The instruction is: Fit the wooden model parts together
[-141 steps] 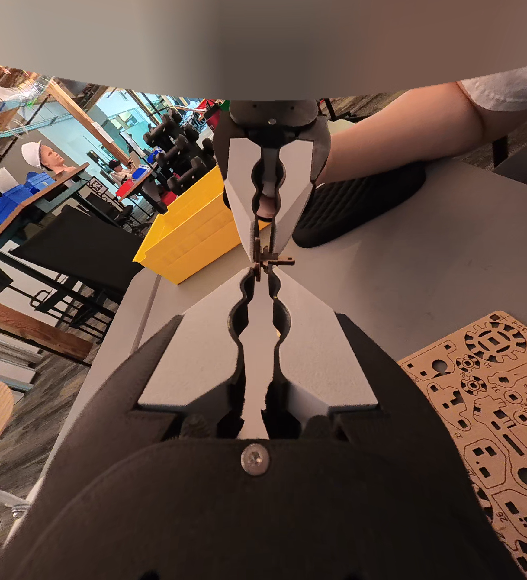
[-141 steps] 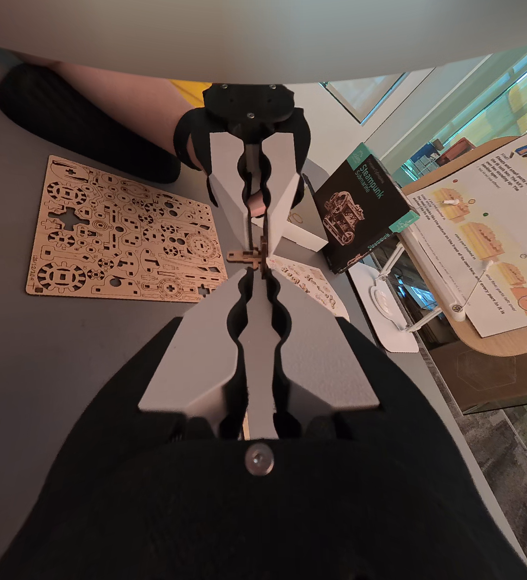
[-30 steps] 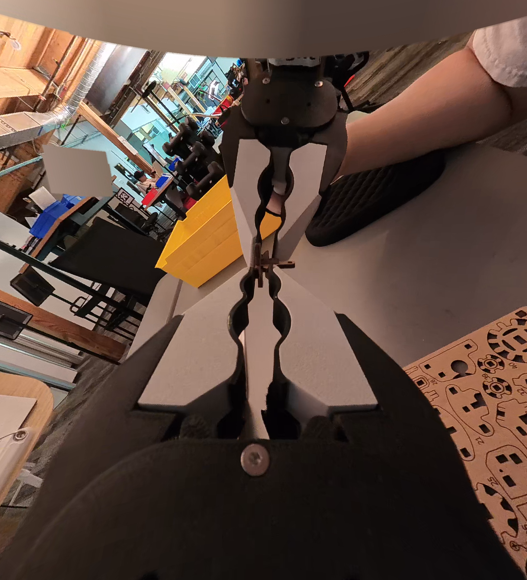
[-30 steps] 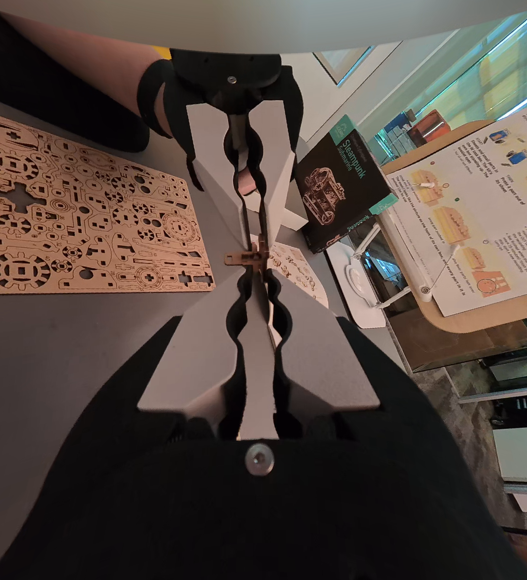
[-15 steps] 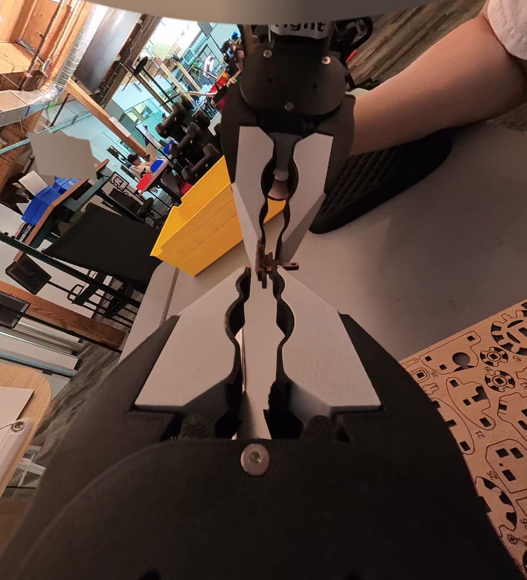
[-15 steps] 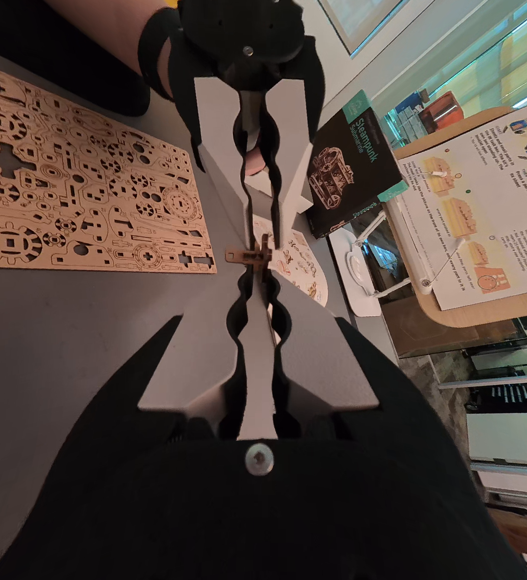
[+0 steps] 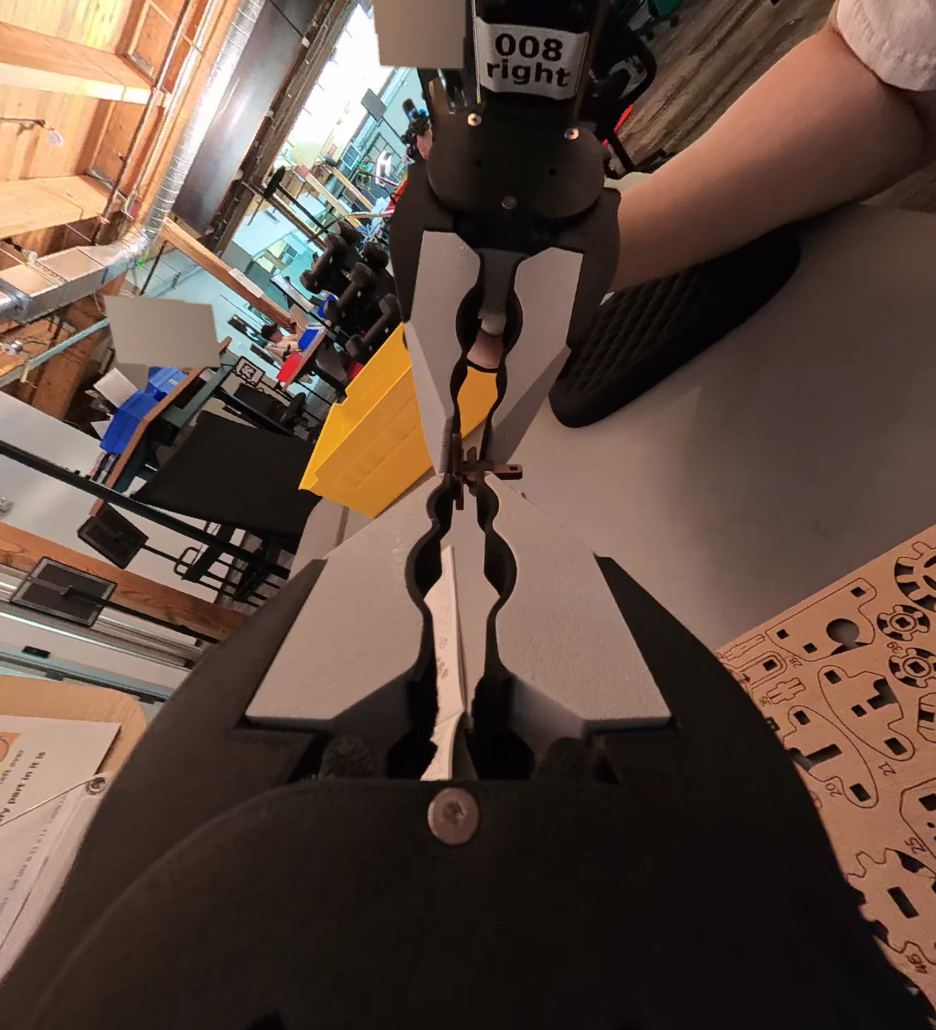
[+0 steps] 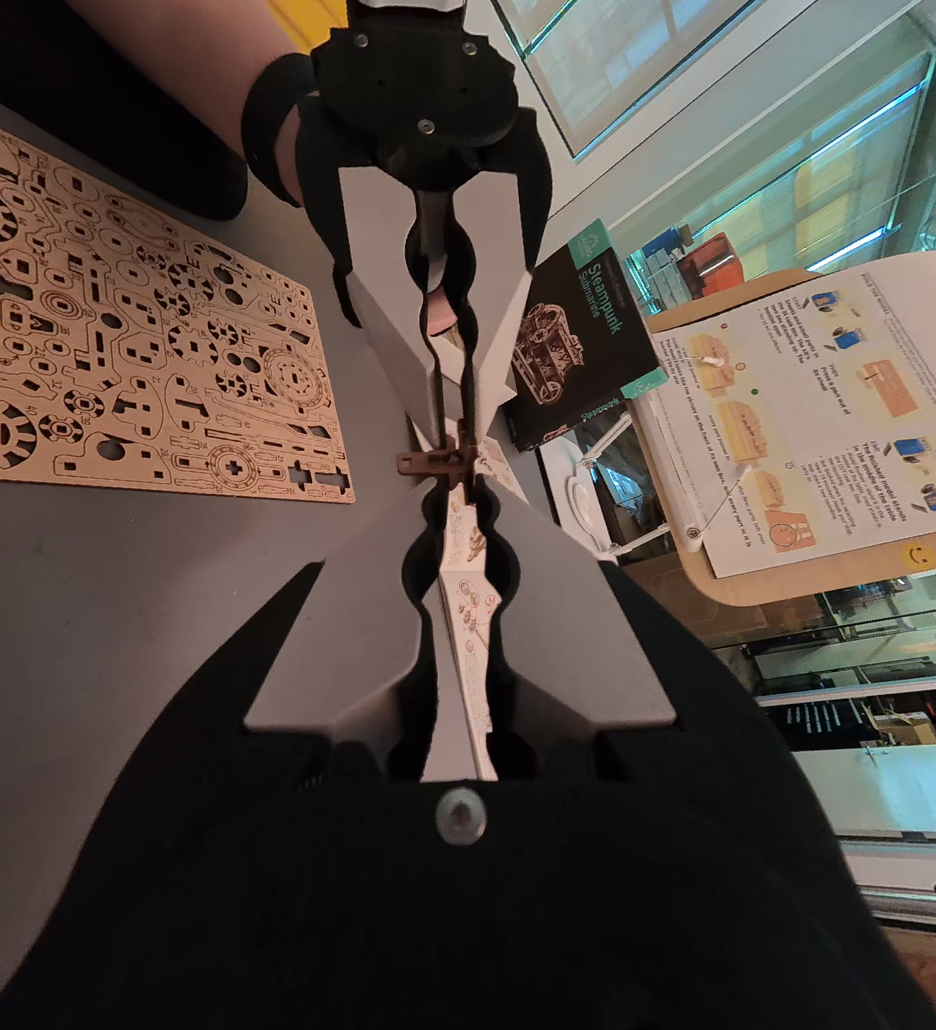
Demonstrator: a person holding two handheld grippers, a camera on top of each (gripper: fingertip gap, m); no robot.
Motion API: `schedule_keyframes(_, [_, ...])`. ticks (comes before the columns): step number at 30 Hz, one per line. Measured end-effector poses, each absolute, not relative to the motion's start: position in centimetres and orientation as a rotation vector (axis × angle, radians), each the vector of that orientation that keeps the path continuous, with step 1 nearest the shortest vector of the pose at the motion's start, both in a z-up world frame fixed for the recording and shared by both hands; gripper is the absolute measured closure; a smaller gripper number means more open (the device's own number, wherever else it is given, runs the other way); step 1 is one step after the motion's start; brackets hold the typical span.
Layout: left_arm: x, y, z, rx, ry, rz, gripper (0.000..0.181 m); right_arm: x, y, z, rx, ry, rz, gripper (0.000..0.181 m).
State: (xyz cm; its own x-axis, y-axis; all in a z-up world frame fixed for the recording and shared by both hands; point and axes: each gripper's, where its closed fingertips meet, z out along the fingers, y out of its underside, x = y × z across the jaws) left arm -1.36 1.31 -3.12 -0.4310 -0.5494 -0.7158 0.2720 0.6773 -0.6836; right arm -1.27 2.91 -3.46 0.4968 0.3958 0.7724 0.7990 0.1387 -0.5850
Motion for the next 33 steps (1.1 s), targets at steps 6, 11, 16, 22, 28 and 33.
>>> schedule_keyframes(6, [-1.5, 1.1, -3.0, -0.193, 1.782, -0.919, 0.176, -1.4, 2.8, -3.3, -1.456, -1.112, -0.416, 0.174])
schedule_keyframes(11, [-1.3, 1.3, -3.2, -0.207, 1.781, -0.880, 0.175, -1.2, 2.8, -3.6, -1.459, -1.134, -0.473, 0.175])
schedule_keyframes(16, [-1.1, 1.4, -3.6, -0.220, 1.810, -0.860, 0.174, -1.1, 2.9, -4.0, -1.468, -1.165, -0.525, 0.175])
schedule_keyframes(22, [-1.0, 1.4, -4.2, -0.214, 1.833, -0.833, 0.175, -1.0, 2.9, -4.5, -1.479, -1.196, -0.551, 0.175])
schedule_keyframes(28, [-0.6, 1.8, -5.1, -0.205, 1.861, -0.725, 0.173, -0.5, 3.2, -5.5, -1.531, -1.222, -0.582, 0.174])
schedule_keyframes(33, [0.0, 2.4, -6.0, -0.217, 1.880, -0.618, 0.171, 0.1, 3.6, -6.4, -1.565, -1.253, -0.667, 0.174])
